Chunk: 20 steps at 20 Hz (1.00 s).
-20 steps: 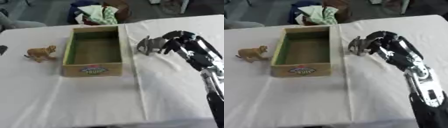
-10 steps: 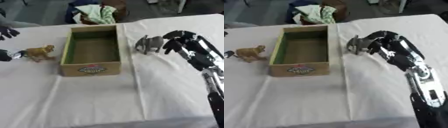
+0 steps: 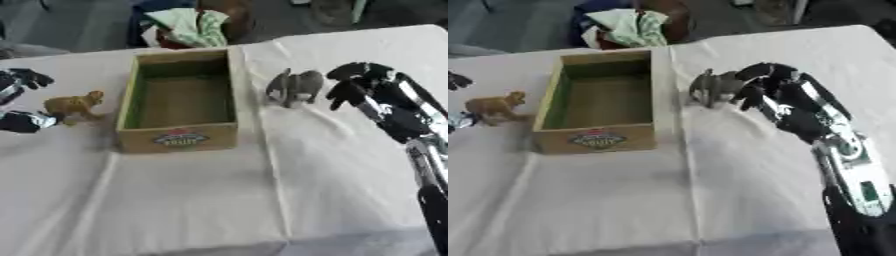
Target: Pick up objects on the table and place them in the box.
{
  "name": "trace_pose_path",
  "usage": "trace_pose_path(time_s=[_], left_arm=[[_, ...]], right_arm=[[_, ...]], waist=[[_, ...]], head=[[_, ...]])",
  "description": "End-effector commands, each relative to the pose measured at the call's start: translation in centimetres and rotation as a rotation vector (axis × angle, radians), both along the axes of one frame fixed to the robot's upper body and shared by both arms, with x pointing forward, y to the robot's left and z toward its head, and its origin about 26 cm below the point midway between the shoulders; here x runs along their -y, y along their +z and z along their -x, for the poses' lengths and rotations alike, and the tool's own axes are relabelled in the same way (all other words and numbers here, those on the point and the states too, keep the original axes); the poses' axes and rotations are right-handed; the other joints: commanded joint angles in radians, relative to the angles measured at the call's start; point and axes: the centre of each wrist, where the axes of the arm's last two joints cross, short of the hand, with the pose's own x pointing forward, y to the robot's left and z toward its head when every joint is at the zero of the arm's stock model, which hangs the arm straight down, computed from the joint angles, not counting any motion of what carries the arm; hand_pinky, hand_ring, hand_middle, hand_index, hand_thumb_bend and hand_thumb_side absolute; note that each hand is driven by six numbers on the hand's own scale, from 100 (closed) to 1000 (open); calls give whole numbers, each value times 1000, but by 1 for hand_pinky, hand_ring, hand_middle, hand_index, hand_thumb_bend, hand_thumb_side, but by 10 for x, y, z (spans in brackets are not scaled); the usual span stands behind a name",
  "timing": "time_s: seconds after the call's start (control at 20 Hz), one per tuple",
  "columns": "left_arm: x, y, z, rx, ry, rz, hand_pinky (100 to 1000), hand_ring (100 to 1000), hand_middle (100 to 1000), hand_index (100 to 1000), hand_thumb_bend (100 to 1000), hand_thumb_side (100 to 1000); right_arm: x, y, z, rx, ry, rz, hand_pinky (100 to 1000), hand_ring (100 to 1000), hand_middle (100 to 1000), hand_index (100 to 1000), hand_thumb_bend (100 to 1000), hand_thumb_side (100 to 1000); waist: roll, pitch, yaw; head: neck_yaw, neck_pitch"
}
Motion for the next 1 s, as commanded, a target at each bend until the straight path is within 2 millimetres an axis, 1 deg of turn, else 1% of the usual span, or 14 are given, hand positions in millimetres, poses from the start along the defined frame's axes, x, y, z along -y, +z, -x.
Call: trace_pose_path(time_s=[0.05, 0.15, 0.2, 0.45, 0.55, 0.7, 0.85, 0.9, 0.95, 1.0], left_arm=[[-5, 12, -1, 50, 20, -15, 736, 770, 729, 854, 408, 340], [-5, 10, -1, 54, 23, -15, 736, 770, 729, 854, 404, 340], [-5, 9, -1, 55, 24, -14, 736, 770, 730, 854, 407, 345], [-5, 8, -1, 71, 40, -28, 738, 770, 731, 855, 378, 323], [-4, 7, -1, 88, 55, -41, 746, 773, 736, 854, 344, 275], [-4, 1, -1, 110, 87, -64, 745, 772, 735, 851, 314, 243], [-4, -8, 0, 93, 91, -77, 736, 758, 719, 844, 275, 218], [-4, -11, 0, 81, 88, -80, 722, 732, 673, 813, 237, 188], [-4, -13, 0, 67, 83, -82, 722, 732, 673, 813, 237, 188], [-5, -14, 0, 54, 80, -86, 694, 651, 591, 771, 187, 132]], right_arm=[[1, 11, -1, 32, 12, 28, 504, 597, 698, 685, 280, 407], [0, 12, -2, 36, 16, 31, 505, 597, 699, 685, 264, 406], [0, 12, -2, 37, 16, 33, 504, 597, 698, 685, 280, 408], [0, 13, -2, 46, 21, 41, 504, 597, 698, 685, 278, 409], [-1, 14, -3, 48, 25, 44, 503, 597, 698, 684, 276, 410], [-3, 15, -4, 53, 34, 47, 503, 597, 698, 685, 275, 411], [-3, 15, -4, 57, 36, 50, 503, 597, 697, 684, 274, 411], [-3, 15, -4, 58, 36, 50, 503, 597, 697, 684, 273, 411], [-3, 15, -4, 58, 36, 50, 503, 597, 697, 684, 273, 411], [-3, 15, -4, 59, 36, 49, 503, 597, 698, 684, 273, 411]], waist=[[0, -7, -5], [-1, -2, -12], [-1, 1, -15], [-3, 14, -28], [-3, 19, -32], [-6, 25, -41], [-9, 30, -45], [-9, 31, -46], [-10, 32, -47], [-10, 33, -47]], head=[[3, 5], [3, 5], [3, 5], [8, -2], [10, -6], [12, -12], [12, -15], [12, -15], [12, -15], [11, -14]])
